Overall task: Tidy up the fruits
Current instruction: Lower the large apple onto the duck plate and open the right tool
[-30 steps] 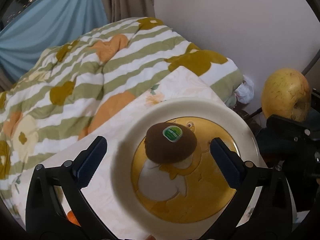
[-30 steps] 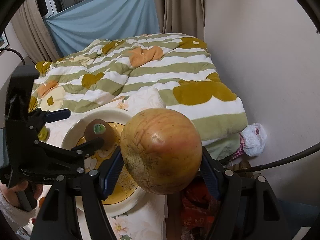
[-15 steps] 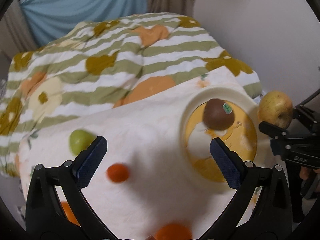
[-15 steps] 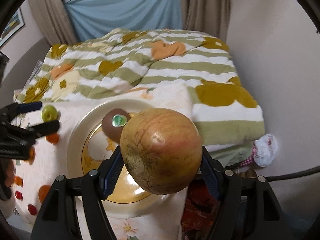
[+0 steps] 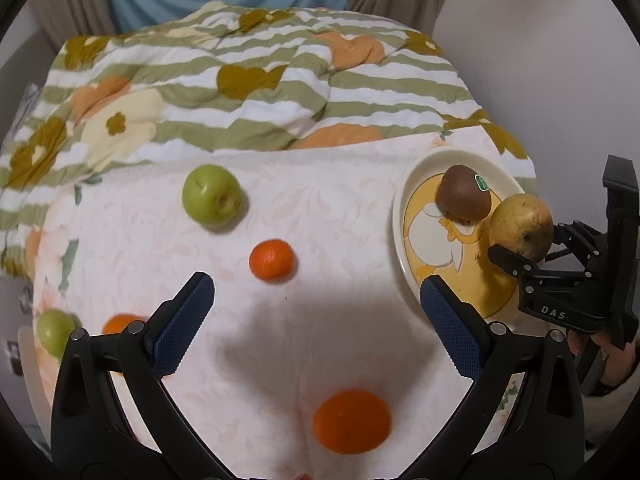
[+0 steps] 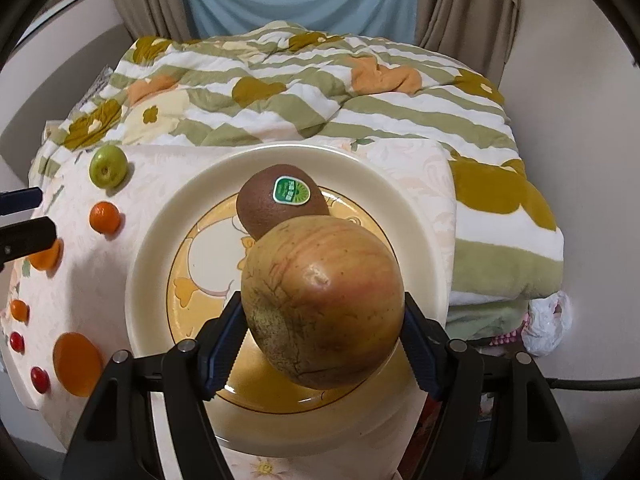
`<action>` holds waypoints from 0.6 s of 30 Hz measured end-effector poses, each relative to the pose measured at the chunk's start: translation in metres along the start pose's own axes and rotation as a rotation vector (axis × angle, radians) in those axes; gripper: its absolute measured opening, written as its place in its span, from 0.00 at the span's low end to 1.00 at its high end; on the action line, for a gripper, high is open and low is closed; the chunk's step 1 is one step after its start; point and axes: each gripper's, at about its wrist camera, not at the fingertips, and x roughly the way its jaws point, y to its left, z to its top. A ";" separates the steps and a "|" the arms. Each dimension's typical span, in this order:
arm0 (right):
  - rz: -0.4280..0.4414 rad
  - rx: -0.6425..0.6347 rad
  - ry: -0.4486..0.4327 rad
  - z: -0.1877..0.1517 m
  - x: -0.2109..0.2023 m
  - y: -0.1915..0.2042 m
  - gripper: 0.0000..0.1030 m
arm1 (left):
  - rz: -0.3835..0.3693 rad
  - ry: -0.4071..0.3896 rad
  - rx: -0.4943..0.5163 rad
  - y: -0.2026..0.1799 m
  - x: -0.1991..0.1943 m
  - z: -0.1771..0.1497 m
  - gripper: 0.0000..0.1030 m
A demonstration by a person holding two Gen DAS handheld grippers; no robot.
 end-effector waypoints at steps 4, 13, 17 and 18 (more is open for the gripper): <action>0.010 0.001 -0.005 -0.001 0.000 0.000 0.74 | 0.007 0.002 -0.022 0.001 -0.002 -0.008 1.00; -0.007 0.003 -0.086 0.002 -0.017 -0.006 0.99 | 0.042 -0.010 -0.084 0.006 -0.017 -0.025 1.00; -0.007 -0.007 -0.086 0.003 -0.024 -0.006 0.99 | 0.057 -0.032 -0.101 0.009 -0.033 -0.029 1.00; -0.007 -0.008 -0.087 0.003 -0.026 -0.005 0.99 | 0.064 -0.044 -0.103 0.010 -0.039 -0.030 1.00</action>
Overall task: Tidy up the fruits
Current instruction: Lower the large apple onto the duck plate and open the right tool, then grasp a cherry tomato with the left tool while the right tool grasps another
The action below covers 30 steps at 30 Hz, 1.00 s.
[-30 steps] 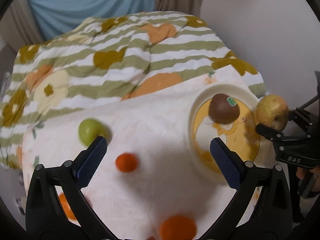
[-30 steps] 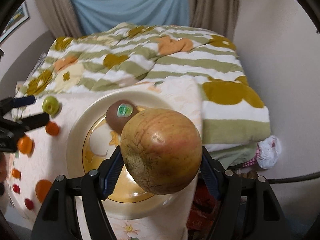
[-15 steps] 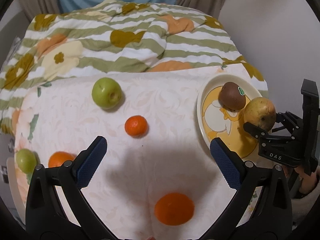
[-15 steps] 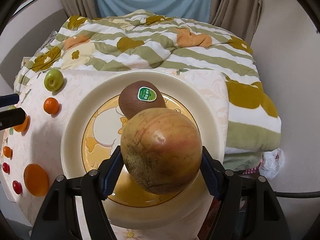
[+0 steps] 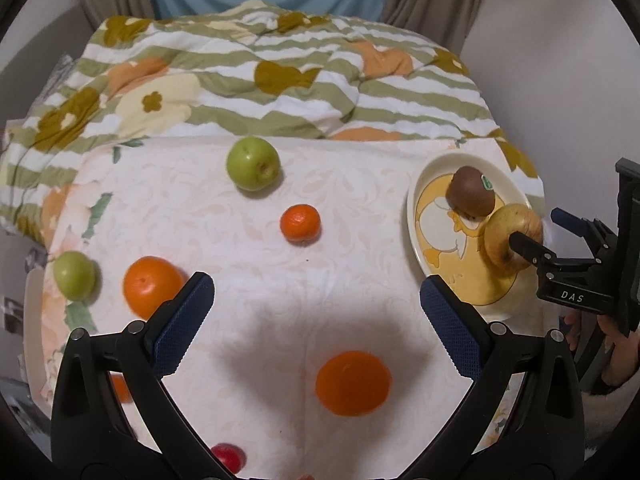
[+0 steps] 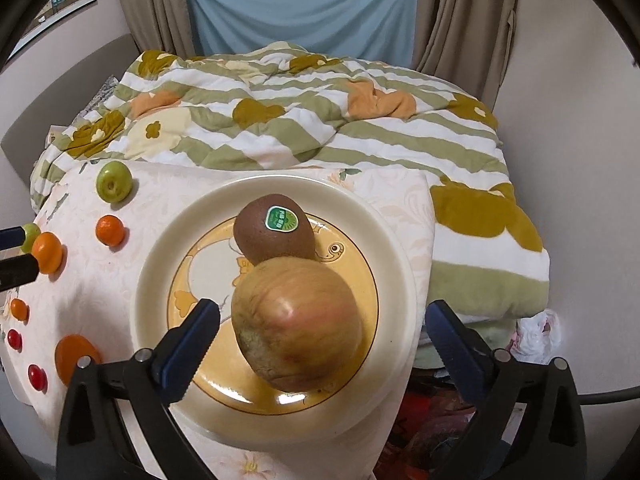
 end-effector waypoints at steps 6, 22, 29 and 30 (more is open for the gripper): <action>-0.003 0.026 -0.012 0.001 -0.024 0.001 0.99 | 0.021 -0.061 -0.001 0.009 -0.031 -0.001 1.00; -0.060 0.129 -0.153 -0.008 -0.140 0.057 0.99 | 0.042 -0.269 -0.026 0.093 -0.138 -0.032 1.00; -0.089 0.135 -0.173 -0.028 -0.166 0.117 0.99 | 0.103 -0.286 -0.013 0.153 -0.166 -0.069 1.00; -0.096 0.137 -0.175 -0.031 -0.168 0.125 0.99 | 0.101 -0.283 -0.011 0.158 -0.168 -0.073 1.00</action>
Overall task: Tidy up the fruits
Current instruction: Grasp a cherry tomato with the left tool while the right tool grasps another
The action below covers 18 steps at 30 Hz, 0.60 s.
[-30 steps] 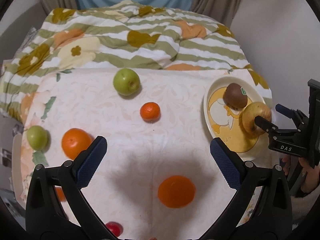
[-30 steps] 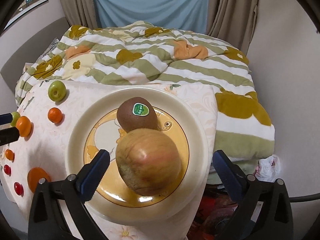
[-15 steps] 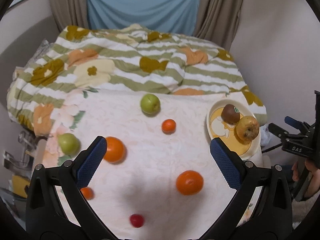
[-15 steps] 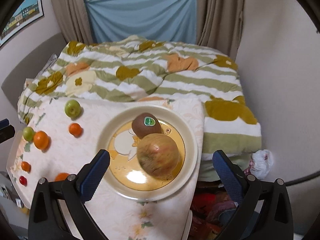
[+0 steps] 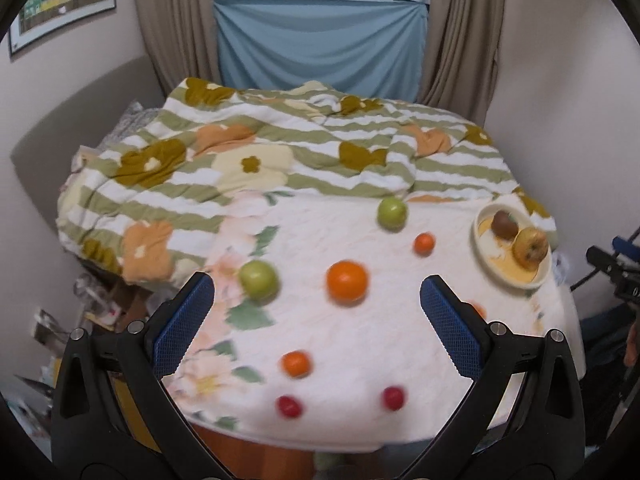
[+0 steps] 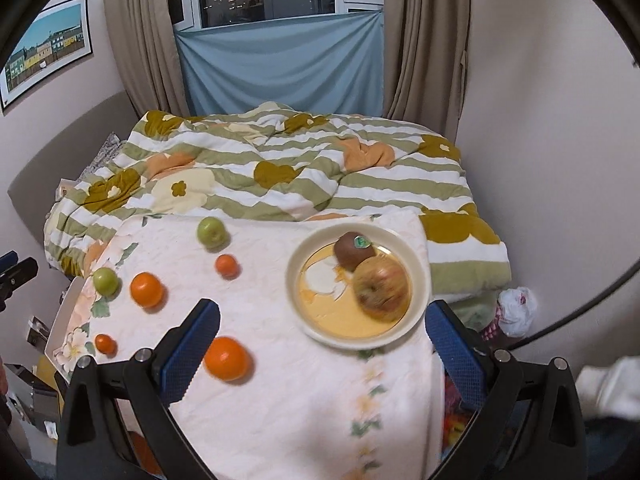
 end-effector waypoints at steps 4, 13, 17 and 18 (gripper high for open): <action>0.012 0.007 0.012 -0.016 -0.008 0.035 0.99 | -0.021 0.043 -0.007 0.036 -0.002 -0.021 1.00; 0.080 -0.002 0.096 -0.059 0.005 0.103 0.99 | -0.030 0.138 0.066 0.076 0.017 -0.072 1.00; 0.101 -0.020 0.126 -0.078 0.018 0.124 0.99 | -0.075 0.191 0.082 0.077 0.037 -0.091 1.00; 0.109 -0.022 0.131 -0.082 0.022 0.128 0.99 | -0.090 0.202 0.088 0.075 0.042 -0.096 1.00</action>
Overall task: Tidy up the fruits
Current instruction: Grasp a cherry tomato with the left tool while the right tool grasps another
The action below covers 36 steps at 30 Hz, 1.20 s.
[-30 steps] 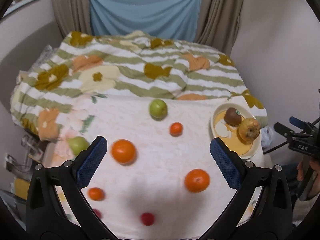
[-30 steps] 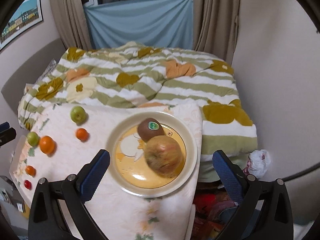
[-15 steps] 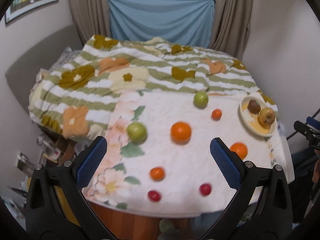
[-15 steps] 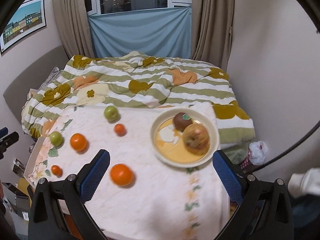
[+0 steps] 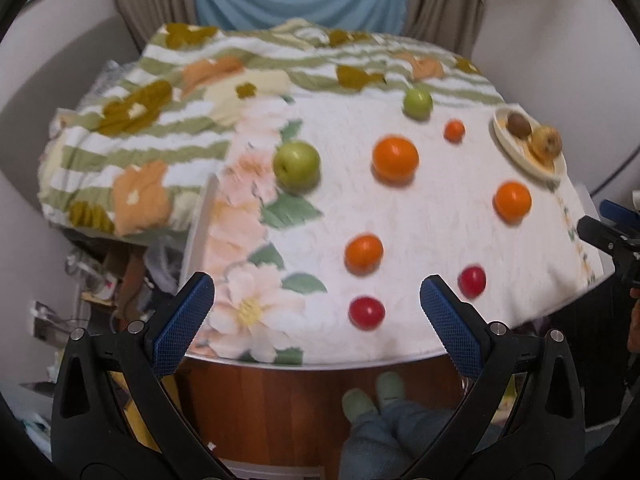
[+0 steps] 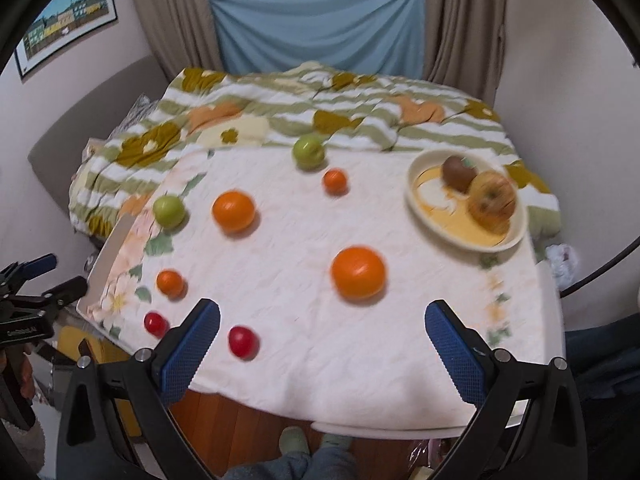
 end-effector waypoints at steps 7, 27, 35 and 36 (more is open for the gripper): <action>0.066 -0.004 0.050 -0.032 0.037 0.021 0.99 | -0.069 0.053 0.050 -0.011 0.040 -0.022 1.00; 0.083 -0.067 0.115 -0.056 0.088 0.044 0.84 | -0.114 0.110 0.107 -0.031 0.092 -0.046 0.56; 0.101 -0.094 0.134 -0.055 0.096 0.052 0.67 | -0.108 0.108 0.137 -0.032 0.091 -0.045 0.39; 0.104 -0.097 0.135 -0.055 0.097 0.053 0.63 | -0.107 0.109 0.135 -0.031 0.090 -0.045 0.39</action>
